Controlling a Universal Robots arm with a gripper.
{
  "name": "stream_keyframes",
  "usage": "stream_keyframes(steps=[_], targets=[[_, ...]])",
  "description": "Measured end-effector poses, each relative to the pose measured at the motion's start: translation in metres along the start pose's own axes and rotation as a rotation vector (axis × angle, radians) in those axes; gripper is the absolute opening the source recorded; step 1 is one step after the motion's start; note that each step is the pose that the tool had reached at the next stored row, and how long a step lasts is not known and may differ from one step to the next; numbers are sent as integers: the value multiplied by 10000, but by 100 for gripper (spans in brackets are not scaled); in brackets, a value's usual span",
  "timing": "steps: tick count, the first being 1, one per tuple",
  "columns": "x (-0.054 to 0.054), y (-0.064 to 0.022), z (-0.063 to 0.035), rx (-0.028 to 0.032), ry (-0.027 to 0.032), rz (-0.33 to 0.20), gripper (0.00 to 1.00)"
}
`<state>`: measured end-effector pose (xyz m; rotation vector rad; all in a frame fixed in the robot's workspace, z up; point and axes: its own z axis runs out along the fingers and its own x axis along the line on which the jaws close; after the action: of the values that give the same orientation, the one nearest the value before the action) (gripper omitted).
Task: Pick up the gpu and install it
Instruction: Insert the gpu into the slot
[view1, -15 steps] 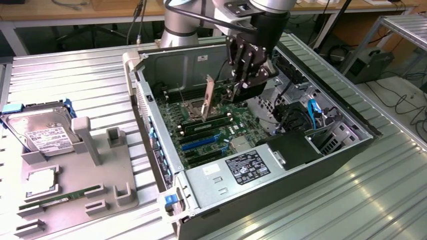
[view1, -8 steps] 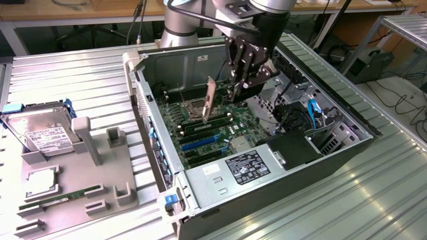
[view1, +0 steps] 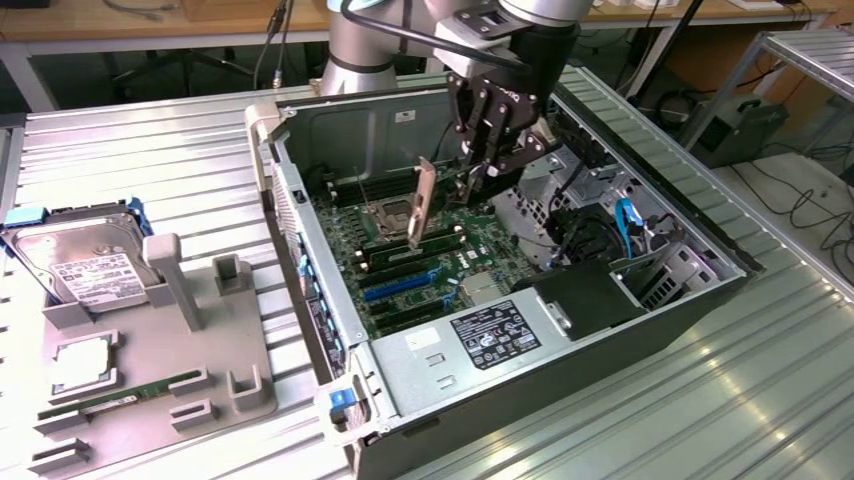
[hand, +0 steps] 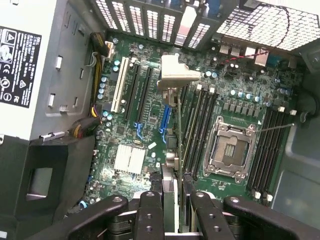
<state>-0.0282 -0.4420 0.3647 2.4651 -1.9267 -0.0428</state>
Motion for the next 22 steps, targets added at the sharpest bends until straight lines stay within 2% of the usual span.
stream_keyframes(steps=[22], targets=[[0, 0, 0, -24, 47, -1733, 26]])
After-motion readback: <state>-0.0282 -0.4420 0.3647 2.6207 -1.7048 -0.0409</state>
